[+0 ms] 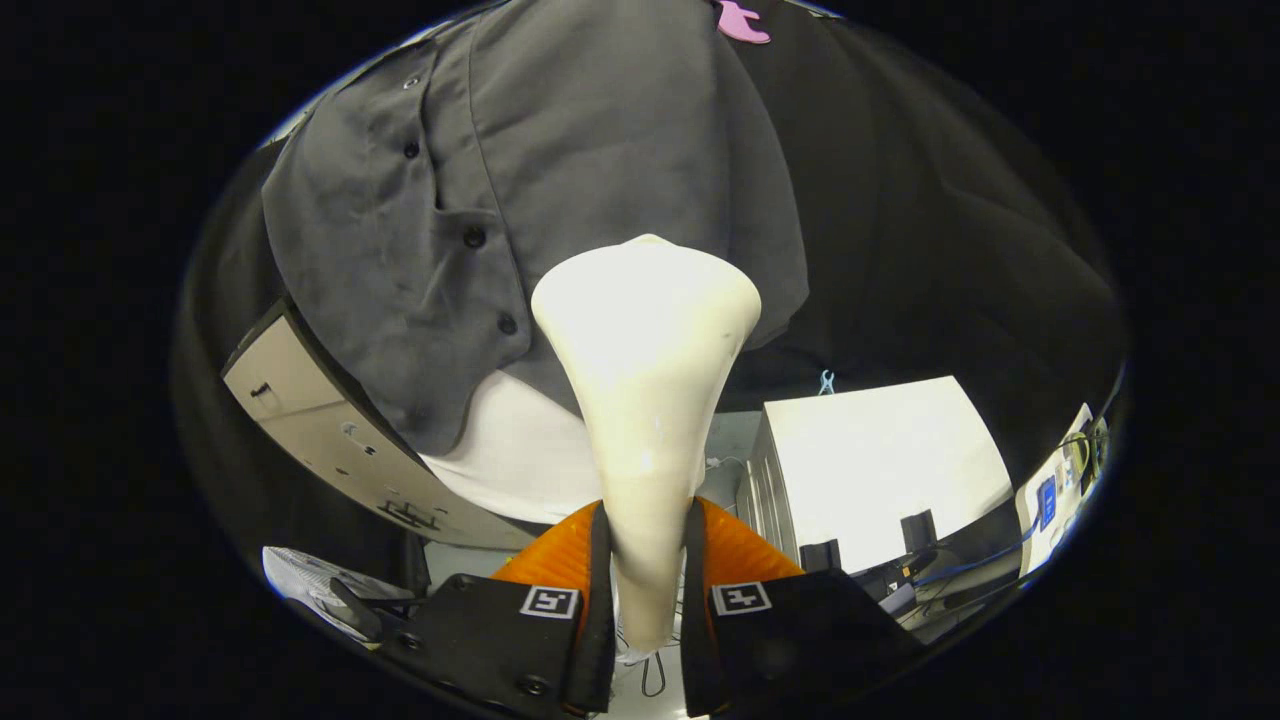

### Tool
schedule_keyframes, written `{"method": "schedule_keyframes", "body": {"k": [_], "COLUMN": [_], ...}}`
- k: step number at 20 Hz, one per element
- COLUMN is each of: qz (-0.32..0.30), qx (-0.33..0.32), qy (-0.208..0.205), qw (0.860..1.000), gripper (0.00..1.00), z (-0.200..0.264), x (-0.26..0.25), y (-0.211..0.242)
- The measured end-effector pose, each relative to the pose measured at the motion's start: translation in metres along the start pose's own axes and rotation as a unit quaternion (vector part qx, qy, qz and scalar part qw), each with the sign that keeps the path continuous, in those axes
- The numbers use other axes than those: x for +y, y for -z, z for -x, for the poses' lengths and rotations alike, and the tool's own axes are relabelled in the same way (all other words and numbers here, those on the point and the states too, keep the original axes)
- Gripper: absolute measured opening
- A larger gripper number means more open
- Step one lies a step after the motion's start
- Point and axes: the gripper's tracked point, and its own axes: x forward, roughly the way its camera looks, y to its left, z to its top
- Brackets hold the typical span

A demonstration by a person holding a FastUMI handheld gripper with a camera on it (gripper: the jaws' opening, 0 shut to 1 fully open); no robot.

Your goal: Iron the clothes twice with a garment steamer, once on the left side and once on the right side.

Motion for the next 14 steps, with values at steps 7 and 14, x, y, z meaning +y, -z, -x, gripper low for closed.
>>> {"method": "schedule_keyframes", "body": {"k": [7, 14], "qz": [0.023, 0.049], "qx": [-0.104, -0.221], "qy": [0.009, -0.003], "qw": [0.994, 0.974], "gripper": [0.35, 0.34], "z": [0.111, 0.227], "x": [0.055, 0.142], "y": [-0.103, -0.171]}}
